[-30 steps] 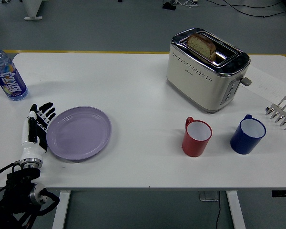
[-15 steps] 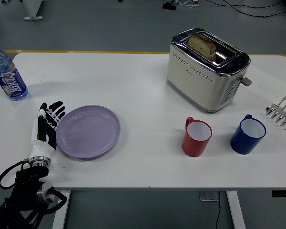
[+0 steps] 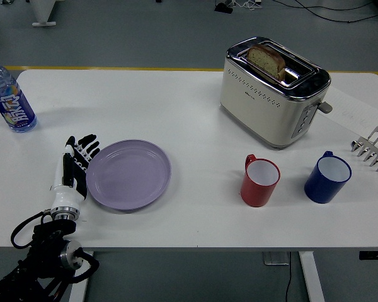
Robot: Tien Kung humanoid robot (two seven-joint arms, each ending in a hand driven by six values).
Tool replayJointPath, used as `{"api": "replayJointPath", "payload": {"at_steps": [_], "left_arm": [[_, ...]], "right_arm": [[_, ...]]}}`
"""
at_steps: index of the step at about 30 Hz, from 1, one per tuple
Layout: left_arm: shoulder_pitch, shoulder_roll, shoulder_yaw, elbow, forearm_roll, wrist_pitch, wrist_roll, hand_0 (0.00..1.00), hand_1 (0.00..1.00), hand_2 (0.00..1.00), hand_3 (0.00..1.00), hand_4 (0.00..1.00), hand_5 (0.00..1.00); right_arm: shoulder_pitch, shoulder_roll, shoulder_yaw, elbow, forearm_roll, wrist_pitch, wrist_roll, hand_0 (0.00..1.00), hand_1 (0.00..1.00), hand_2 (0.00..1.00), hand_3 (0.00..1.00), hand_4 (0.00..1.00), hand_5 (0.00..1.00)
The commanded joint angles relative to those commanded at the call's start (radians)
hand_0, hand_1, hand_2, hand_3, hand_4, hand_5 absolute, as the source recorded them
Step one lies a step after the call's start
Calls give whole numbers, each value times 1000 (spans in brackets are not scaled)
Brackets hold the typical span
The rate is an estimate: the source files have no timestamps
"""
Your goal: Push plate across desktop
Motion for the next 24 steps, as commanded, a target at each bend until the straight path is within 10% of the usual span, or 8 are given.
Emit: {"api": "replayJointPath", "payload": {"at_steps": [24], "left_arm": [[-57,-7,152,-8,-39,-17,18,756,767,766,606,508,998]], "right_arm": [[0,-3,-6,-2,6,-1,6,670,624,704,584,279,169]]}}
